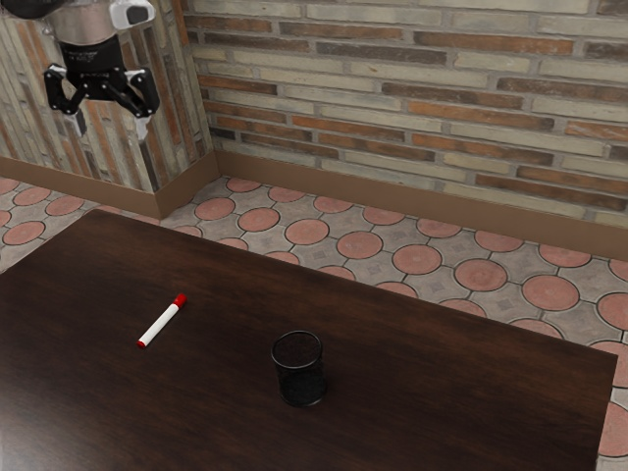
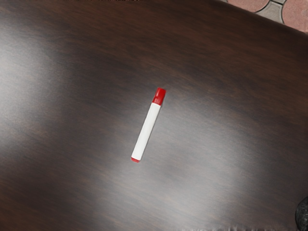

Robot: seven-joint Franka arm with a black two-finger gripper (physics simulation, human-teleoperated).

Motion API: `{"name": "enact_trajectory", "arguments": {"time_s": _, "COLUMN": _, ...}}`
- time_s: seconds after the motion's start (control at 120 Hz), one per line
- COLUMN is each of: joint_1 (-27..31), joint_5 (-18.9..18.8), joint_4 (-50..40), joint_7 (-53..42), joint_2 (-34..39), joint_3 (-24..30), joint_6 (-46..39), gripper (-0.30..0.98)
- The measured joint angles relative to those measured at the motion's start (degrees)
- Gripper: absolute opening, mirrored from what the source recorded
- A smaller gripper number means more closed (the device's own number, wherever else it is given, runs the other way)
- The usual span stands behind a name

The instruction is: Put the marker into the pen holder.

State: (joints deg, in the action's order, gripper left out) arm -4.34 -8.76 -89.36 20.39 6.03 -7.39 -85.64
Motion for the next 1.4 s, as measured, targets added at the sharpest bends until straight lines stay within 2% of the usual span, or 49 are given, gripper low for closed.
{"name": "enact_trajectory", "arguments": {"time_s": 0.208, "joint_1": 0.16, "joint_5": -0.06, "joint_4": -1.19, "joint_7": 0.11, "joint_2": 1.02, "joint_3": 0.0, "joint_6": -0.7, "gripper": 0.69}}
{"name": "enact_trajectory", "arguments": {"time_s": 0.342, "joint_1": 0.3, "joint_5": 0.41, "joint_4": -11.65, "joint_7": 0.39, "joint_2": 0.98, "joint_3": -0.29, "joint_6": -3.28, "gripper": 0.69}}
{"name": "enact_trajectory", "arguments": {"time_s": 0.517, "joint_1": 0.56, "joint_5": 0.56, "joint_4": -31.12, "joint_7": 0.94, "joint_2": 0.16, "joint_3": -1.79, "joint_6": -19.65, "gripper": 0.69}}
{"name": "enact_trajectory", "arguments": {"time_s": 0.642, "joint_1": 0.79, "joint_5": 0.64, "joint_4": -36.89, "joint_7": 0.69, "joint_2": -1.93, "joint_3": -2.45, "joint_6": -30.74, "gripper": 0.69}}
{"name": "enact_trajectory", "arguments": {"time_s": 0.908, "joint_1": 3.06, "joint_5": 0.71, "joint_4": -38.6, "joint_7": -2.71, "joint_2": -7.97, "joint_3": -3.24, "joint_6": -45.07, "gripper": 0.69}}
{"name": "enact_trajectory", "arguments": {"time_s": 1.108, "joint_1": 6.26, "joint_5": 0.99, "joint_4": -38.6, "joint_7": -6.53, "joint_2": -11.81, "joint_3": -3.25, "joint_6": -49.71, "gripper": 0.69}}
{"name": "enact_trajectory", "arguments": {"time_s": 1.4, "joint_1": 7.29, "joint_5": 2.74, "joint_4": -38.54, "joint_7": -11.02, "joint_2": -15.12, "joint_3": -3.16, "joint_6": -53.92, "gripper": 0.69}}
